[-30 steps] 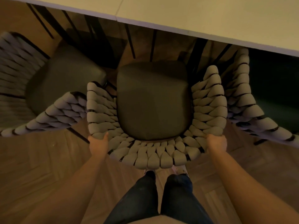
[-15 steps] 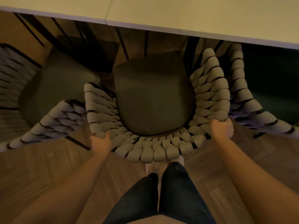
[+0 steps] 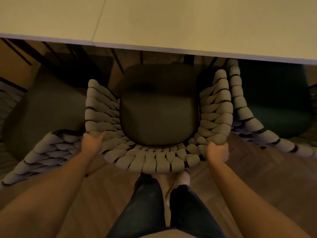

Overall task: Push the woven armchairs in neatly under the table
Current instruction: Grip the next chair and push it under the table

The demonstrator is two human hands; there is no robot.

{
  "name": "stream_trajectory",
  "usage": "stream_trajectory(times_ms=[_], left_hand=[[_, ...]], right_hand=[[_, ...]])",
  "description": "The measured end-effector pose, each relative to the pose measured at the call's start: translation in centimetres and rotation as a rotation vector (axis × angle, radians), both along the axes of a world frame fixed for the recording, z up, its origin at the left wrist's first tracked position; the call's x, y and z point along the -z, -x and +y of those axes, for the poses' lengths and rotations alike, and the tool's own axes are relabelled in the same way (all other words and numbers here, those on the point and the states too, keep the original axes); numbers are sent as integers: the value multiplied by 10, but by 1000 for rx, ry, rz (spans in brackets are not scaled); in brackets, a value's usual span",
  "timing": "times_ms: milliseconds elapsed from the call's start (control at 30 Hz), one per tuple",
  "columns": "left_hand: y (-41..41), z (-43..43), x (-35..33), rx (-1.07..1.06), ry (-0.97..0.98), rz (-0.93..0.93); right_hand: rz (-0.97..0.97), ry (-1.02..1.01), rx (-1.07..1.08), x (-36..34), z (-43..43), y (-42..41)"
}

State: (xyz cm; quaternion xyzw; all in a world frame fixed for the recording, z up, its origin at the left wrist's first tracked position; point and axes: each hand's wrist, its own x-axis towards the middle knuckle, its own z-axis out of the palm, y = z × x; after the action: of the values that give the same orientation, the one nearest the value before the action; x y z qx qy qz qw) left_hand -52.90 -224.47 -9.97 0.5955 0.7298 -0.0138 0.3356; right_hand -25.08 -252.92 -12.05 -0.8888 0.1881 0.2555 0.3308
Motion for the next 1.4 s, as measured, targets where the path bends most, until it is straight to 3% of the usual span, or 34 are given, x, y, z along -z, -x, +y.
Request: stream_trajectory(times_ms=[167,800,1167,1400], left_hand=[[-29,44,-2,67,38,-43],[-111,169,0,160,120,-111],[-103,165,-3,253,154,-56],[-61,109,-13,213,135,-225]], right_hand=[[20,33,86,1,20,-5],[48,48,93,20,107,-70],[103,-53,114,6,101,-63],[46,-264,70,-28,102,12]])
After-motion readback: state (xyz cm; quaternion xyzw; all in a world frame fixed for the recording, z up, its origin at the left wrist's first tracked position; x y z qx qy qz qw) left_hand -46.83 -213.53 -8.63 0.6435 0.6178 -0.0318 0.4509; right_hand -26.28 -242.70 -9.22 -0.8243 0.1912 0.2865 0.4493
